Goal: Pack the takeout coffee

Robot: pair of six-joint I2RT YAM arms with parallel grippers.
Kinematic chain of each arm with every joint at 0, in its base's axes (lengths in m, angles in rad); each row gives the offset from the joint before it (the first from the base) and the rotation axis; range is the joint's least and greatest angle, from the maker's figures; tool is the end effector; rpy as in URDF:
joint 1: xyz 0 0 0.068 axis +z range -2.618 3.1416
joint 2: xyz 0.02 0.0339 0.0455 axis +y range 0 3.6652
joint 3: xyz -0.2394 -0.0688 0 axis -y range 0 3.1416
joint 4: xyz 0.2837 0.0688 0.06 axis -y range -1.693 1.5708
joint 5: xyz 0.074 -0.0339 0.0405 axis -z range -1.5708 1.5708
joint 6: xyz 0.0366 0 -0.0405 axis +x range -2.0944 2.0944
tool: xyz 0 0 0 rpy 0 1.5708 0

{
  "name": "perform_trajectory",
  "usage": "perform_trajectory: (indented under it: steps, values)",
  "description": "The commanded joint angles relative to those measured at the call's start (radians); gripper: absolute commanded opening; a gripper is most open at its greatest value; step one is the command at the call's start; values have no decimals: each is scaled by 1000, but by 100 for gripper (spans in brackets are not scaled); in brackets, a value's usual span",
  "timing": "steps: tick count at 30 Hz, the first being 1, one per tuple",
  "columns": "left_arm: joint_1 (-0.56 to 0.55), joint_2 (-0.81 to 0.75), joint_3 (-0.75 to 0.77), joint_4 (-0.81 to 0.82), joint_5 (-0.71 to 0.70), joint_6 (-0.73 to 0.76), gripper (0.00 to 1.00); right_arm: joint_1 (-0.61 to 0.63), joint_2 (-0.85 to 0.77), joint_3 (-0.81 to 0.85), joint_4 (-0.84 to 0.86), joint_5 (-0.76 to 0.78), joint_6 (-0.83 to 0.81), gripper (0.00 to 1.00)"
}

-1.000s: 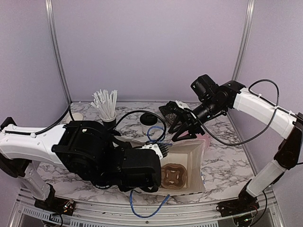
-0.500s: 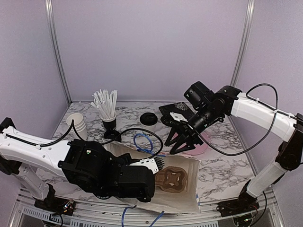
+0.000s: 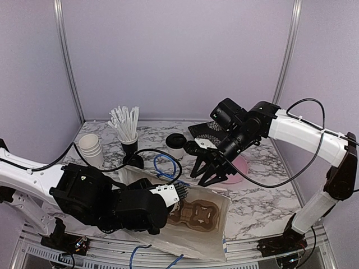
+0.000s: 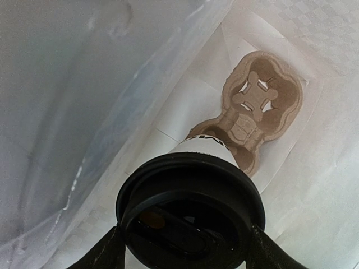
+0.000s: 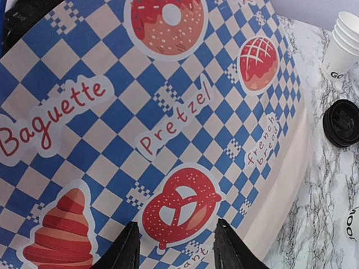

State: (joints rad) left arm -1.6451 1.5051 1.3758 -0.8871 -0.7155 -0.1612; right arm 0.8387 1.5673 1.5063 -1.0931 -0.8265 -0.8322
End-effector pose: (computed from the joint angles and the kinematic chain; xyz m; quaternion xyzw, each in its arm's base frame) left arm -0.0018 -0.3477 0.2889 0.5381 0.7289 0.0072 0.4232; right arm 0.2112 0.2753 0.3052 -0.7202 0.5395 0.3935 0.1882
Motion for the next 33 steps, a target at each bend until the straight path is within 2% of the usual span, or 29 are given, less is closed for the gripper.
perform_trajectory:
  steps: [1,10,16,18,26,33]
  values:
    - [-7,-23,-23,56,-9,89,42,9,17,44,-26,30,-19,43]
    - [-8,21,-25,65,-18,214,39,-25,12,76,-13,61,-17,44]
    - [-9,27,-41,95,-8,271,39,-244,104,177,46,-113,45,45]
    - [-9,29,-47,99,1,285,39,-285,163,183,50,-123,59,45]
    - [-8,49,-66,109,-21,352,39,-300,243,-5,201,-56,139,44]
    - [-8,53,-79,141,-39,394,39,-299,255,-79,271,-31,187,45]
